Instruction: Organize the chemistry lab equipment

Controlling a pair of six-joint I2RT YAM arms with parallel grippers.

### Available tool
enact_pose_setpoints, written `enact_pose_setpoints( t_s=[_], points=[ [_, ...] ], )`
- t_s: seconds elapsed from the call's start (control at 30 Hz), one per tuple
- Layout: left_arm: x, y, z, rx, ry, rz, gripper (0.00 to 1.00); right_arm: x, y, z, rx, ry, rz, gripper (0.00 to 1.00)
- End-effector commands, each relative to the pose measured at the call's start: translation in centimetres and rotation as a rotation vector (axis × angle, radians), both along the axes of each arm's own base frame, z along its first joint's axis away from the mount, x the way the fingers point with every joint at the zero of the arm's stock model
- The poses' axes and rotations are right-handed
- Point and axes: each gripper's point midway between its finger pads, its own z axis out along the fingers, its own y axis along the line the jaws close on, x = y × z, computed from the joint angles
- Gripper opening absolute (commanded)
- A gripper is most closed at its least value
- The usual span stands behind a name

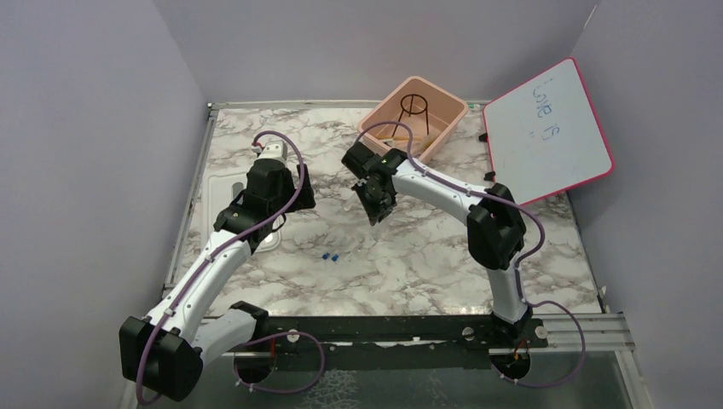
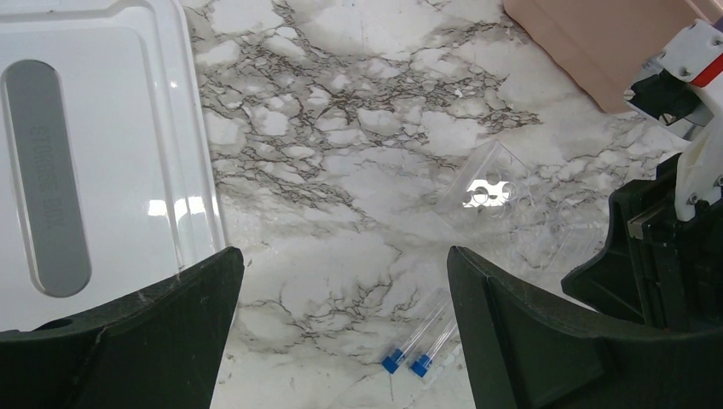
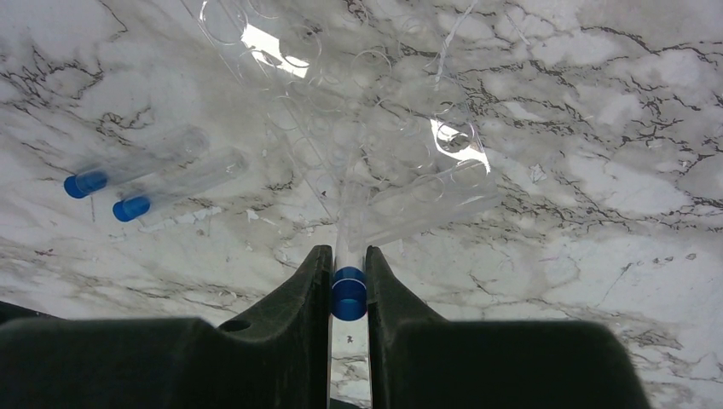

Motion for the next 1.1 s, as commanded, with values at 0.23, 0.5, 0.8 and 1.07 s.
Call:
enact_pose_setpoints(
  t_s=[0.23, 0.5, 0.8, 1.07],
  points=[
    [-0.1, 0.5, -0.3, 0.025, 0.002, 0.013, 0.92, -0.1, 0.6, 1.0, 0.061, -0.032, -0.030, 0.56],
    [-0.2, -1.3, -1.2, -0.003, 0.026, -0.104, 0.91, 1.0, 1.7, 7.5, 0.262, -0.186, -0.122, 0.61],
    [-4.4, -7.8, -5.1, -0.150, 0.223, -0.399, 0.59, -0.9, -1.6, 8.4, 0.370, -0.281, -0.259, 0.56],
    [-7.4, -10.7, -9.6, -0.127, 0.403, -0.427, 0.41, -3.0, -3.3, 5.8, 0.372, -0.240, -0.291, 0.53]
  ],
)
